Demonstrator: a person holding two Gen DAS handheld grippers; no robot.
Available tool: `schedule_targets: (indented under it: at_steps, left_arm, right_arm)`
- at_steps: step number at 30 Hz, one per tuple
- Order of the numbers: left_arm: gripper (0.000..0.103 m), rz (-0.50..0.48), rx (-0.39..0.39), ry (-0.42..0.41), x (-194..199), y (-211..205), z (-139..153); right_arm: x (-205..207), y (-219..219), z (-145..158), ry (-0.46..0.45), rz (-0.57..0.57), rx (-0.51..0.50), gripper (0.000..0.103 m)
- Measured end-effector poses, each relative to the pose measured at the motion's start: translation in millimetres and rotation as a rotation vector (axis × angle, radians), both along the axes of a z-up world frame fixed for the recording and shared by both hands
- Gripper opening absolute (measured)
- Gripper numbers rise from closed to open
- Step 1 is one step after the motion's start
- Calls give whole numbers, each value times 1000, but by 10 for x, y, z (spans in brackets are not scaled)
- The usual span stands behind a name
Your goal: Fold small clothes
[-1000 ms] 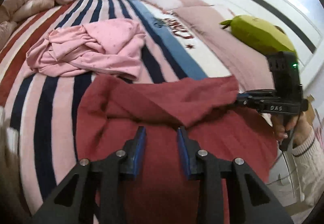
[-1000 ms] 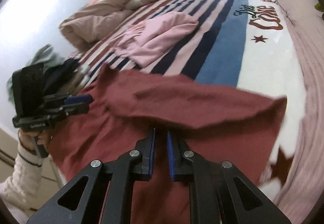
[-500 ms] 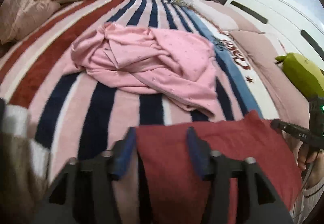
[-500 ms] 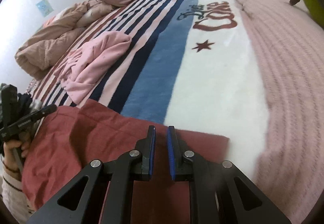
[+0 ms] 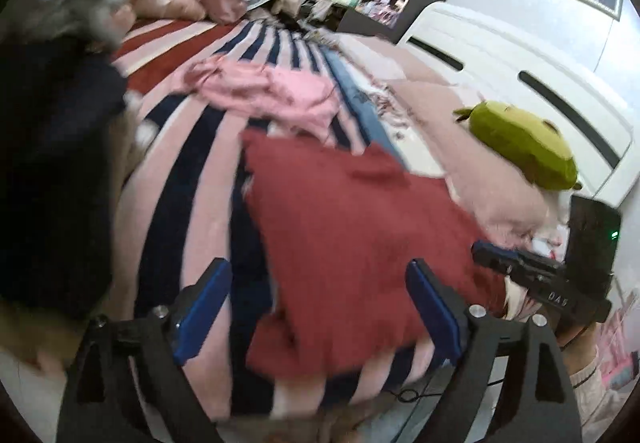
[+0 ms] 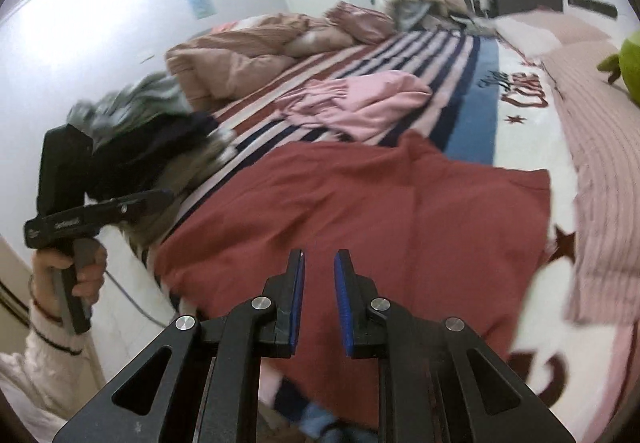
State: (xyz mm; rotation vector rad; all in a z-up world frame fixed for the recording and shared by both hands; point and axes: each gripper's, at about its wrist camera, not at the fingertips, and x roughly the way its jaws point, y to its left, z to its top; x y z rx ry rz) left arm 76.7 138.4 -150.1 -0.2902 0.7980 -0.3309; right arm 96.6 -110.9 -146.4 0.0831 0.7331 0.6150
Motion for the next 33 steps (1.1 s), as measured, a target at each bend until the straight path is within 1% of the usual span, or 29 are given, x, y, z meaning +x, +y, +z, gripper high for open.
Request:
schedule_targets:
  at_steps: [2,4,7,9,11,12,14,15,16,17,18,19,20,21,22,23,24,25,27,30,31,33]
  left_arm:
    - [87,30,-29,39,-135,50,-151]
    - [87,27,-114,74,-242,99,-321]
    - [87,10,-178,121,-279,47,-506]
    - [87,-20,-245,130,-272,-23,-588]
    - [87,-47,-325,127,-227,-107,-653]
    - [87,-39,-346,110,-173,-153,-666]
    - [86,-21,-363,74,-67,-211,-635]
    - [82,-14,-370,53,-10,-241,-611]
    - [69,-7,-372,39,66,-278,-586]
    - [53,-1,-365,36,141,-312,-566]
    - [43,12,-331,46,243,-368,-540]
    - [22,20,-300,52,309,-387,-515]
    - [18,14,-254,40,372,-442,-450]
    - [16,-6,-213,15,397,-494,-373]
    - [13,-39,-153,-23,402,-594,-240]
    - [12,-64,-112,-51,402,-673,-133]
    - [12,-89,-79,-79,392,-741,-41]
    - [12,-124,-44,-113,380,-825,58]
    - [11,-220,20,-168,375,-1095,231]
    - [12,-346,56,-192,423,-1459,327]
    - [12,-397,61,-192,434,-1608,315]
    - [14,-486,52,-162,486,-1894,225]
  right_arm:
    - [-94,139,-103,6,-4,11,12]
    - [-122,215,-189,13,-9,23,12]
    - [-108,337,-359,32,-52,-40,10]
    - [-80,343,-473,72,-68,-47,10]
    - [-76,334,-535,75,-82,-44,6]
    - [-72,327,-533,75,-84,-39,7]
    - [-74,331,-524,73,-81,-44,7]
    - [-73,330,-521,71,-78,-49,7]
    - [-72,327,-520,71,-76,-47,7]
    - [-65,325,-526,74,-76,-42,7]
    - [-60,308,-527,79,-74,-31,7]
    - [-43,296,-527,83,-72,-24,7]
    - [-43,268,-521,92,-65,-7,7]
    - [-48,233,-510,105,-57,16,8]
    - [-57,162,-484,121,-49,56,9]
    - [-62,53,-441,135,-50,105,9]
    - [-69,-43,-401,133,-59,131,9]
    - [-92,-154,-353,118,-77,142,10]
    - [-144,-441,-224,67,-134,130,14]
    - [-219,-875,-115,24,-237,129,16]
    - [-236,-972,-100,19,-261,131,17]
    - [-294,-1243,-86,8,-327,143,18]
